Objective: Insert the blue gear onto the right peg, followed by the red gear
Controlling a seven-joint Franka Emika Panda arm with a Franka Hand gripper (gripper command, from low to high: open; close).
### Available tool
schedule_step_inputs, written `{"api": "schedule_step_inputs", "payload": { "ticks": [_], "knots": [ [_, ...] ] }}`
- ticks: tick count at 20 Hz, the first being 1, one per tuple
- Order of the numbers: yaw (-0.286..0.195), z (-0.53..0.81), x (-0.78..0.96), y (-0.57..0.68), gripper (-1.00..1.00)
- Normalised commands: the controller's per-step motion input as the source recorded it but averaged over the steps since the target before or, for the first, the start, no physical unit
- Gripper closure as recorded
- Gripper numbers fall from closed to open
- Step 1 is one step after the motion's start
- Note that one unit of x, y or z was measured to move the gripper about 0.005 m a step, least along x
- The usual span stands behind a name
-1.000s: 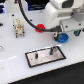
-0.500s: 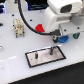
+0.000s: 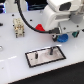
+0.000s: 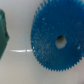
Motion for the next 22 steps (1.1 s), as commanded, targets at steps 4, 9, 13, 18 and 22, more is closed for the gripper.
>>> {"api": "schedule_step_inputs", "payload": {
  "ticks": [4,9,13,18,22],
  "knots": [
    [0.000,-0.18,-0.33,-0.13,1.00],
    [0.000,-0.09,-0.26,-0.04,1.00],
    [0.000,-0.05,-0.22,-0.01,1.00],
    [0.000,0.13,-0.08,0.00,1.00],
    [0.000,0.41,0.05,-0.04,1.00]
  ]
}}
